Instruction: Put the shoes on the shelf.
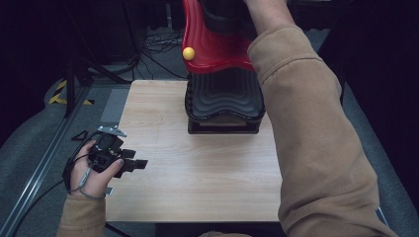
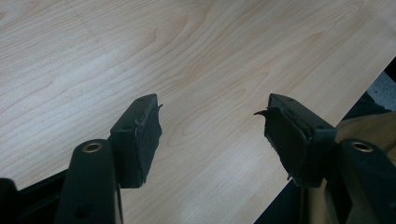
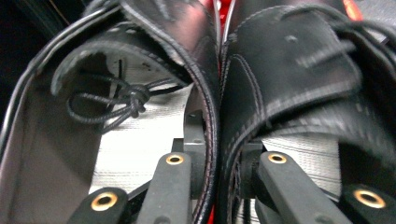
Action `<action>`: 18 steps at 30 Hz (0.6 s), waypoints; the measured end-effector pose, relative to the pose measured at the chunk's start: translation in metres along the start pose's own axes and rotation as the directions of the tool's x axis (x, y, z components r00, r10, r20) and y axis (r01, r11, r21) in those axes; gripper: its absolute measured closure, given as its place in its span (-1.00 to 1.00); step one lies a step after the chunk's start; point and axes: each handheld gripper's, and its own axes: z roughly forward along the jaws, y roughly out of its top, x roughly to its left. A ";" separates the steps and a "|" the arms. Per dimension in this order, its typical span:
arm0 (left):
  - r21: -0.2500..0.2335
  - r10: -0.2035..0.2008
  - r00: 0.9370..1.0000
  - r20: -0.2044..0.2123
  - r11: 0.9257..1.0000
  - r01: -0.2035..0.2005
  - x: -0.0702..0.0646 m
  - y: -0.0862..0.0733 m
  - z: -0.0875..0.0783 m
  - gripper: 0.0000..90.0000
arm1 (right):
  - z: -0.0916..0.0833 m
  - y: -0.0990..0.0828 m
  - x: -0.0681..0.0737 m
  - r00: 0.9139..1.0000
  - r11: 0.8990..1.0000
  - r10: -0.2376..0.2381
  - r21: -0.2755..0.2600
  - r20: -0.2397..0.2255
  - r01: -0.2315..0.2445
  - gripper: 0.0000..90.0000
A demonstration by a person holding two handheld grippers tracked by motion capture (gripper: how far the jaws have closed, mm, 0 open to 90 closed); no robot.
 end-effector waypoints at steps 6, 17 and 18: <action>-0.004 -0.004 1.000 0.001 1.000 0.004 0.000 0.000 0.000 -0.18 | 0.011 -0.005 -0.002 1.000 1.000 0.014 0.017 -0.014 -0.013 0.76; 0.004 0.002 1.000 0.008 1.000 -0.002 -0.001 0.002 0.001 -0.18 | 0.029 -0.016 -0.009 1.000 0.998 0.020 0.068 -0.024 -0.019 0.75; 0.005 0.001 1.000 0.007 1.000 -0.001 -0.002 0.003 0.001 -0.18 | 0.032 -0.017 -0.009 1.000 0.997 0.018 0.074 -0.021 -0.017 0.75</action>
